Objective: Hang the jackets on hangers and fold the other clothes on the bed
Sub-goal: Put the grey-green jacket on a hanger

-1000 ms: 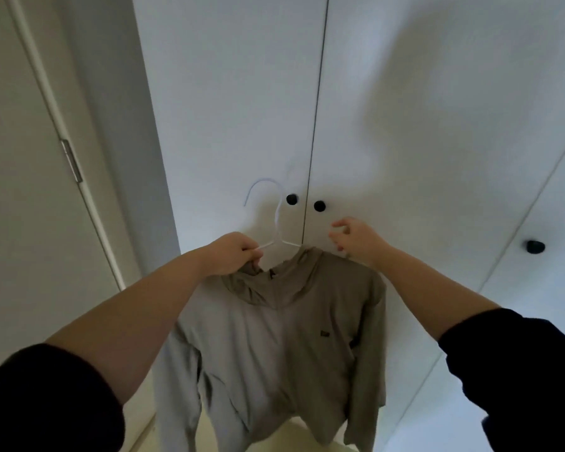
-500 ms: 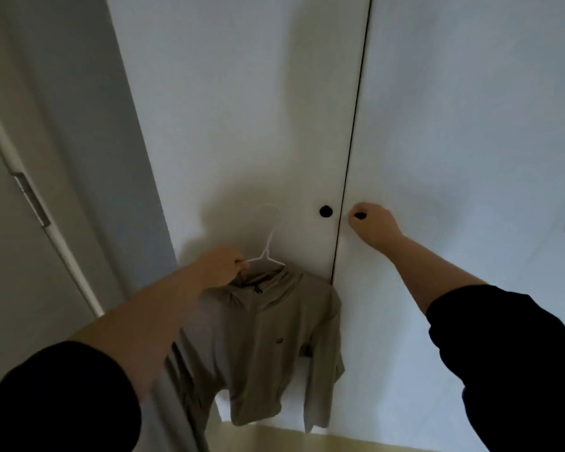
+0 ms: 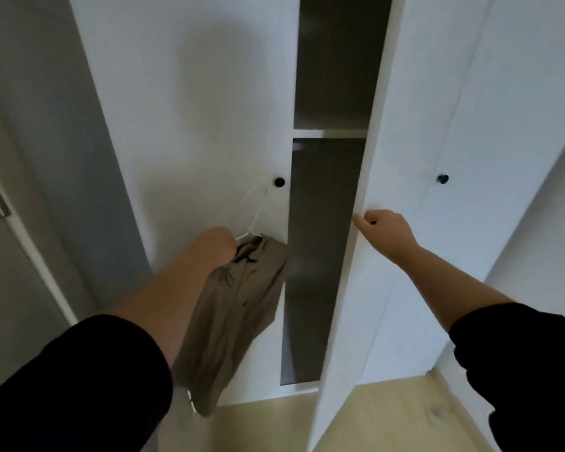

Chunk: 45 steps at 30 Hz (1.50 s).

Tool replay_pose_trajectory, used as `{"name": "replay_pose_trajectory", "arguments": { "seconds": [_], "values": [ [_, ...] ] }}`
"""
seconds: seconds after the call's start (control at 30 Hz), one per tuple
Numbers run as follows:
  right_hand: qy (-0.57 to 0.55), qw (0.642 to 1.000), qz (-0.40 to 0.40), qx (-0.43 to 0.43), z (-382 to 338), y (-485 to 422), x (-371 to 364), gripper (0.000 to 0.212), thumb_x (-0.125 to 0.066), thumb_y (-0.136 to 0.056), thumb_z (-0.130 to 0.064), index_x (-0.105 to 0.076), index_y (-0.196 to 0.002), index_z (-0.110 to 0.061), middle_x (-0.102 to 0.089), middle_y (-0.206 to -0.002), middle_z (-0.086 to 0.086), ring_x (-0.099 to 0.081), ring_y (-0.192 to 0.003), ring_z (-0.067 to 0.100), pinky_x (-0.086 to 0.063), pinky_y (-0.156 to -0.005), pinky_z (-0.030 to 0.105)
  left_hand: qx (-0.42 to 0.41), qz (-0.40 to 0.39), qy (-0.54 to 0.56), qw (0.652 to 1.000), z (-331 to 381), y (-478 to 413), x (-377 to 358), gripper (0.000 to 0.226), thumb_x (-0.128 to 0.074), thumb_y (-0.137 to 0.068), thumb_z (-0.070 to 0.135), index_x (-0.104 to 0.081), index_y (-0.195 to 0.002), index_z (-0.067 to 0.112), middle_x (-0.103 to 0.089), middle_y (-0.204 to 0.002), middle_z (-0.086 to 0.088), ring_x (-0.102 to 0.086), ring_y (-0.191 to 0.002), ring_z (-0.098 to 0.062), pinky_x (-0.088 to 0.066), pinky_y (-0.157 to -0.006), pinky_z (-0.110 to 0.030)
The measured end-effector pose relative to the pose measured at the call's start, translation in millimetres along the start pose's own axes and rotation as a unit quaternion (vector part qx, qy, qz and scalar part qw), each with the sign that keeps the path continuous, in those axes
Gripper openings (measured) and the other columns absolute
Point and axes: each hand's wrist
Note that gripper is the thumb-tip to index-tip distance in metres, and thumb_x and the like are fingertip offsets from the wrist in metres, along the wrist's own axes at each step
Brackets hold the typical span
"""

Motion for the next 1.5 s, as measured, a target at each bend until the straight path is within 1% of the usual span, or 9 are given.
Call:
{"name": "replay_pose_trajectory", "arguments": {
  "seconds": [0.2,0.3,0.43,0.7,0.9,1.03,1.1,1.3,1.5],
  "values": [
    [0.063,0.986,0.062,-0.139,55.3,52.6,86.4,0.055,-0.046,-0.094,-0.050,-0.046,-0.055,-0.011,-0.045,-0.053,0.003,-0.047,-0.050,0.015,-0.031,-0.051,0.021,-0.044,0.025,0.036,0.998,56.6,33.7,-28.4,0.043,-0.049,-0.097,0.031,-0.053,-0.060,0.008,-0.065,-0.085,-0.020,-0.049,-0.060,-0.020,-0.034,-0.056,-0.028],
    [0.103,0.972,0.075,-0.197,78.5,70.4,121.6,0.029,-0.047,-0.084,-0.029,-0.051,-0.063,-0.009,-0.052,-0.064,0.004,-0.050,-0.060,0.020,-0.034,-0.054,0.024,-0.069,0.025,0.065,0.995,81.2,46.0,-41.1,0.044,-0.047,-0.098,0.032,-0.064,-0.080,-0.004,-0.064,-0.094,-0.023,-0.058,-0.078,-0.031,-0.040,-0.067,-0.032],
    [0.145,0.958,0.069,-0.239,99.4,83.8,152.3,0.029,-0.048,-0.087,-0.033,-0.052,-0.078,-0.006,-0.047,-0.069,0.002,-0.048,-0.071,0.024,-0.035,-0.063,0.028,-0.111,0.028,0.064,0.991,112.2,57.6,-53.4,0.039,-0.040,-0.101,0.024,-0.061,-0.085,-0.005,-0.061,-0.101,-0.024,-0.056,-0.095,-0.035,-0.039,-0.079,-0.034],
    [0.132,0.956,0.042,-0.258,121.2,104.4,162.3,0.033,-0.039,-0.092,-0.030,-0.060,-0.088,-0.004,-0.063,-0.080,0.010,-0.060,-0.078,0.028,-0.040,-0.067,0.028,-0.157,0.027,0.080,0.984,172.4,55.8,-64.7,0.039,-0.044,-0.097,0.018,-0.051,-0.062,0.003,-0.055,-0.075,-0.015,-0.054,-0.082,-0.033,-0.034,-0.065,-0.030],
    [0.165,0.956,-0.073,-0.231,104.9,111.2,143.6,0.019,-0.042,-0.085,-0.016,-0.052,-0.071,-0.007,-0.065,-0.081,0.010,-0.064,-0.077,0.025,-0.043,-0.063,0.027,-0.212,-0.001,0.097,0.972,207.6,53.2,-60.4,0.030,-0.052,-0.096,0.025,-0.073,-0.098,0.003,-0.067,-0.106,-0.020,-0.060,-0.101,-0.034,-0.044,-0.084,-0.033],
    [0.121,0.985,-0.058,-0.112,93.9,100.3,117.9,0.039,-0.056,-0.093,-0.022,-0.052,-0.128,-0.007,-0.054,-0.130,0.015,-0.052,-0.119,0.033,-0.040,-0.096,0.034,-0.270,-0.047,0.146,0.951,219.5,42.5,-60.6,0.026,-0.055,-0.096,0.021,-0.073,-0.090,0.004,-0.070,-0.099,-0.017,-0.061,-0.090,-0.024,-0.037,-0.072,-0.022],
    [0.113,0.987,-0.078,-0.082,88.1,90.6,104.8,0.048,-0.060,-0.092,-0.025,-0.046,-0.135,-0.007,-0.049,-0.136,0.017,-0.047,-0.124,0.035,-0.036,-0.097,0.033,-0.306,-0.072,0.149,0.938,223.0,32.7,-60.6,0.025,-0.054,-0.096,0.018,-0.072,-0.087,0.004,-0.070,-0.096,-0.018,-0.057,-0.083,-0.018,-0.033,-0.066,-0.021],
    [0.145,0.980,-0.078,-0.108,89.6,32.8,89.9,0.033,-0.056,-0.095,-0.027,-0.065,-0.095,0.005,-0.064,-0.101,0.022,-0.059,-0.097,0.030,-0.035,-0.071,0.029,-0.340,-0.060,0.157,0.925,229.3,-30.1,-68.4,0.028,-0.053,-0.097,0.019,-0.071,-0.084,0.002,-0.069,-0.092,-0.020,-0.055,-0.080,-0.020,-0.037,-0.069,-0.026],
    [0.150,0.972,-0.062,-0.169,84.8,-27.2,78.0,0.045,-0.063,-0.091,-0.031,-0.050,-0.053,-0.010,-0.047,-0.056,0.005,-0.051,-0.069,0.021,-0.029,-0.053,0.029,-0.339,-0.076,0.098,0.933,235.7,-105.0,-77.4,0.030,-0.047,-0.099,0.025,-0.070,-0.092,0.005,-0.067,-0.101,-0.016,-0.057,-0.088,-0.024,-0.036,-0.070,-0.025]
  ]
}}
Point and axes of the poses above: each hand's wrist, its own y-axis away from the middle knuckle, its own x-axis out of the back of the hand, z = x × y
